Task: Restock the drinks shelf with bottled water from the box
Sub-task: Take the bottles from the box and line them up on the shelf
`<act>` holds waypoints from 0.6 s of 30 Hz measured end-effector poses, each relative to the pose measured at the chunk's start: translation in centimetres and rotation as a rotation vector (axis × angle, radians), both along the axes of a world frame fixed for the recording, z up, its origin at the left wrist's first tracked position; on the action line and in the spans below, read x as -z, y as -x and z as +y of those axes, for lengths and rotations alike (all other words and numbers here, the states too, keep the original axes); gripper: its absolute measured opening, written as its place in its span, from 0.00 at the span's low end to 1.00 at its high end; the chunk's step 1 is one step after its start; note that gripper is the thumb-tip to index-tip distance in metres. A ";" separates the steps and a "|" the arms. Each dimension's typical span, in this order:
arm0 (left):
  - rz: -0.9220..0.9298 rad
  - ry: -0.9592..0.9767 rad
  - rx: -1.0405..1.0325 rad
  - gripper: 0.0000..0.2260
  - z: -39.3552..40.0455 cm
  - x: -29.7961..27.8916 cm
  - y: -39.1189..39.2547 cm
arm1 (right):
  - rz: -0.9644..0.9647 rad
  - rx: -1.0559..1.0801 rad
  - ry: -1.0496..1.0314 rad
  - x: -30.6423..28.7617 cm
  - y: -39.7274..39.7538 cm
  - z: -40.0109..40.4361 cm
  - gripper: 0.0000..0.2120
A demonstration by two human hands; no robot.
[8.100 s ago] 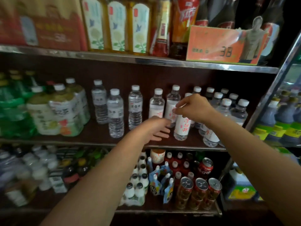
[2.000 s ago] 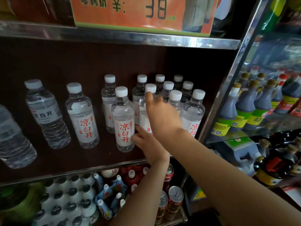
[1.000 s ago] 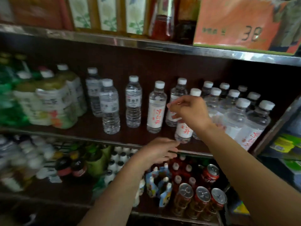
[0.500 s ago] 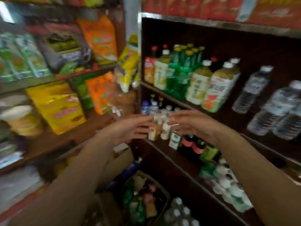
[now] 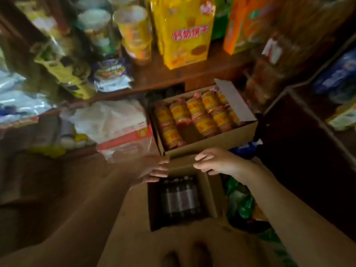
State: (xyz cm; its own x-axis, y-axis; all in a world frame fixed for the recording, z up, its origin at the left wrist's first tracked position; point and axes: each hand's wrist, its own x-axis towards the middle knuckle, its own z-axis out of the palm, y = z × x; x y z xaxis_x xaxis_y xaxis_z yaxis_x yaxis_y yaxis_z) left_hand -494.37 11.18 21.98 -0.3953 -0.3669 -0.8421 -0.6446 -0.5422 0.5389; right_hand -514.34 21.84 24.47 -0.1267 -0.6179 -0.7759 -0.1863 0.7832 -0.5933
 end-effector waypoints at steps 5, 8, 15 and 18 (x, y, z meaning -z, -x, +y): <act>-0.073 -0.241 -0.161 0.18 3.1 15.3 -1.3 | 0.029 -0.075 -0.183 15.4 -4.4 -2.1 0.24; -0.130 -0.309 -0.179 0.18 4.5 23.3 -0.4 | 0.044 -0.008 -0.243 24.1 -5.2 -2.5 0.22; -0.119 -0.405 -0.159 0.13 6.1 39.2 0.8 | 0.022 0.203 -0.310 42.1 -5.2 -4.5 0.29; -0.123 -0.404 -0.165 0.13 7.4 43.9 1.4 | 0.016 0.188 -0.227 48.5 -5.4 -4.4 0.26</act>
